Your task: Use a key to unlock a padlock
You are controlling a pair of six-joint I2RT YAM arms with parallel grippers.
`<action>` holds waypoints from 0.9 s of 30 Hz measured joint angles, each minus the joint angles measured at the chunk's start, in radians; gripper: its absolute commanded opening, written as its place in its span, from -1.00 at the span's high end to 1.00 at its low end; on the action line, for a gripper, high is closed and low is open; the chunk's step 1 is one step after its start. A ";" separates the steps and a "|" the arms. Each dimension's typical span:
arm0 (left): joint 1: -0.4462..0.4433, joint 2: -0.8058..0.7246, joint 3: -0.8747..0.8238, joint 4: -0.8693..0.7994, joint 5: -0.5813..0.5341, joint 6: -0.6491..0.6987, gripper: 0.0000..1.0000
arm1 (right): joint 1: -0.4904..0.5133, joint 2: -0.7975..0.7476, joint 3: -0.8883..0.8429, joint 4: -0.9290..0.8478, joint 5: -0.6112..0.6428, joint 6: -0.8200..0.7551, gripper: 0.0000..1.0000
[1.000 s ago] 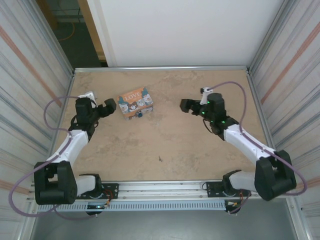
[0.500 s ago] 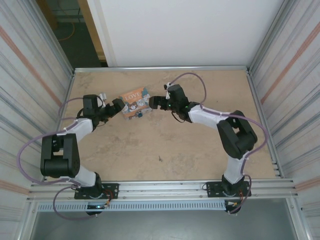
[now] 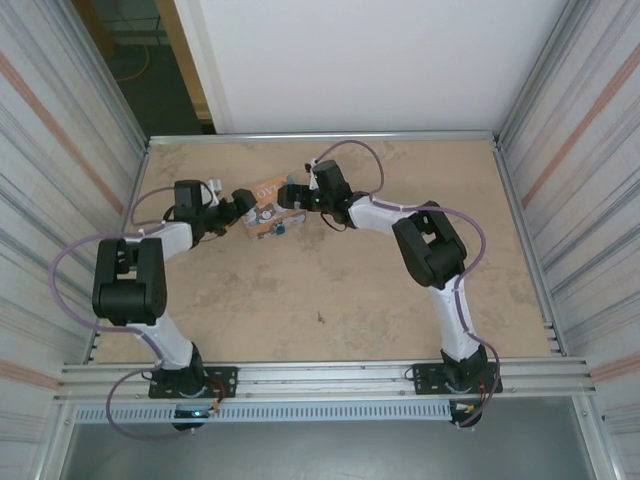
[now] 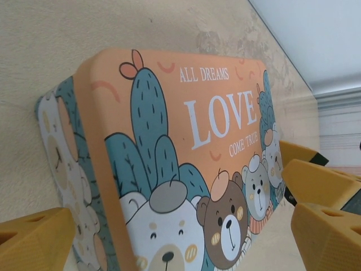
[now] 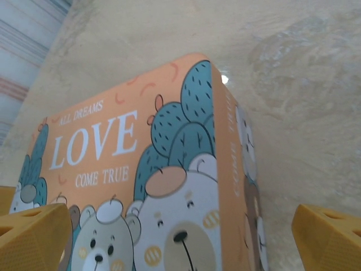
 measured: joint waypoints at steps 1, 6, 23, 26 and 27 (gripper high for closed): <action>-0.006 0.013 0.009 0.003 0.003 -0.001 -0.97 | 0.000 0.008 0.010 0.000 -0.011 0.001 -0.97; -0.029 0.043 0.033 0.005 0.010 -0.010 -0.98 | 0.003 0.015 0.016 -0.002 -0.048 0.001 -0.87; -0.168 0.041 0.038 0.004 -0.053 -0.039 -0.97 | -0.009 -0.214 -0.318 0.022 0.019 0.009 -0.63; -0.211 0.040 0.038 0.005 -0.064 -0.047 -0.97 | -0.013 -0.282 -0.403 0.018 0.040 0.018 -0.61; -0.225 0.040 0.038 0.005 -0.066 -0.049 -0.97 | -0.014 -0.304 -0.428 0.014 0.044 0.022 -0.61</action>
